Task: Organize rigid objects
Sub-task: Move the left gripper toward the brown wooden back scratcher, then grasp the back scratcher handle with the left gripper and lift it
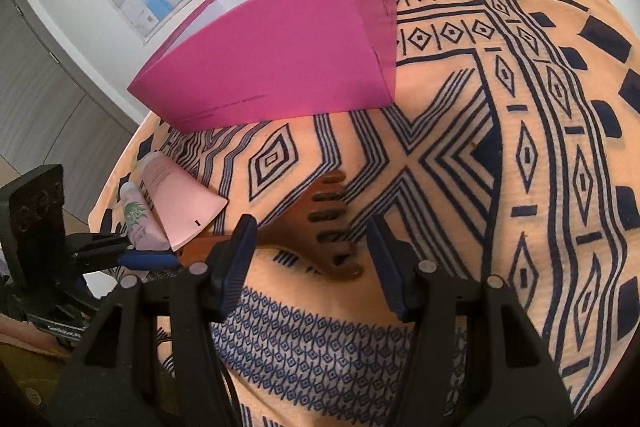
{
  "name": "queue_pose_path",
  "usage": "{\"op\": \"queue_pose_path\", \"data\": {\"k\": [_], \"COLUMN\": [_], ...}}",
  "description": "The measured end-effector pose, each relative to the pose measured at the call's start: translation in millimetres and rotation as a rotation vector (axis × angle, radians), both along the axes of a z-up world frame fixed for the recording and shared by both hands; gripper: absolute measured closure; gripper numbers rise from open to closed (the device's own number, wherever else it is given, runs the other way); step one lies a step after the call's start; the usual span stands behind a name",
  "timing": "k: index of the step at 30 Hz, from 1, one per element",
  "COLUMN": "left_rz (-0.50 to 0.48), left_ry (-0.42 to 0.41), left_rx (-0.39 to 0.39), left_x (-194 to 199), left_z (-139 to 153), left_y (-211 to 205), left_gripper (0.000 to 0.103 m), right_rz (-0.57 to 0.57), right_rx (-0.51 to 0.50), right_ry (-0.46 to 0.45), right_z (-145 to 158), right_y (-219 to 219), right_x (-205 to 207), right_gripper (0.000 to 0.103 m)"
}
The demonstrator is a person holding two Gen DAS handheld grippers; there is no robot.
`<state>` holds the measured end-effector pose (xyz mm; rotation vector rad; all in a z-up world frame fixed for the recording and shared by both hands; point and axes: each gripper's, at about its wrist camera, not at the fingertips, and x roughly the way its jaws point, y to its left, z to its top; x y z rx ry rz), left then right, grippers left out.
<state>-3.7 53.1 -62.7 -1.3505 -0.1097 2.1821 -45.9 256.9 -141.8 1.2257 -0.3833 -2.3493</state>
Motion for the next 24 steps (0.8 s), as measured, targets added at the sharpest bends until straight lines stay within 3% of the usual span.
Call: {"op": "queue_pose_path", "data": {"k": [10, 24], "left_rz": [0.04, -0.024], "left_ry": [-0.003, -0.011], "left_rx": [-0.003, 0.011], "left_x": [-3.6, -5.6], "left_z": [-0.3, -1.1], "left_y": [3.8, 24.4], "left_gripper": [0.054, 0.053], "right_rz": [0.007, -0.015], "right_rx": [0.005, -0.06], "right_ry": [0.014, -0.013], "right_z": [-1.5, 1.2], "right_y": [-4.7, 21.5], "right_x": [1.2, 25.6], "right_gripper": [0.043, 0.043]}}
